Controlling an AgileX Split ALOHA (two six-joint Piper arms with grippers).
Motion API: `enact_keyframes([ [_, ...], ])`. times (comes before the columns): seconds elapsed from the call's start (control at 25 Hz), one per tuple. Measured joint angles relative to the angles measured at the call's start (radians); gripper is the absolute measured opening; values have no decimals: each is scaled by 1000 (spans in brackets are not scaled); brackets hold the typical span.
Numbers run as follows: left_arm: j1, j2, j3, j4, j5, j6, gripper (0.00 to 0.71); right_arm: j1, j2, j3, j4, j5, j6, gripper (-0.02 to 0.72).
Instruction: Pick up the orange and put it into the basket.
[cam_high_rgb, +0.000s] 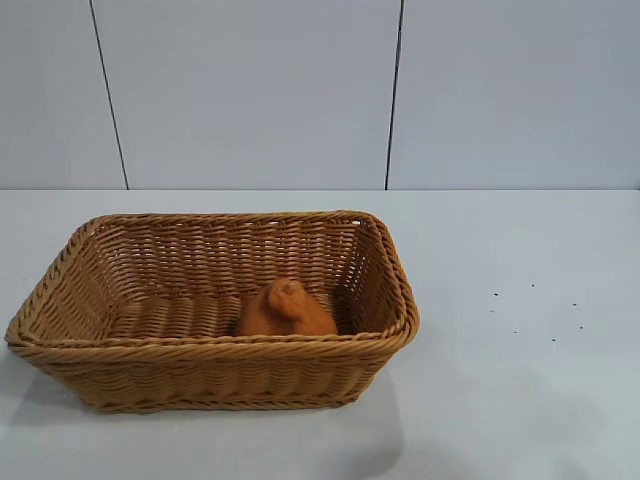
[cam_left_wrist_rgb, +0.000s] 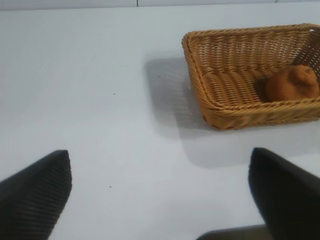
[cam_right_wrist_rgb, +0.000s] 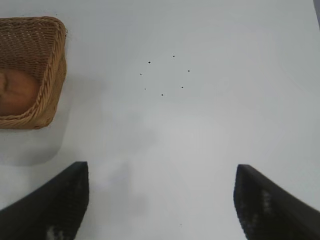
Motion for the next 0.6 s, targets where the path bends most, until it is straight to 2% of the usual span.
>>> enact_keyframes([
  [0.12, 0, 0, 0, 0, 0, 0, 689, 0, -2, 0, -21, 4, 19, 548],
  [0.36, 0, 0, 0, 0, 0, 0, 689, 0, -2, 0, -104, 3, 79, 548],
  [0.6, 0, 0, 0, 0, 0, 0, 689, 0, -2, 0, -129, 15, 78, 548],
])
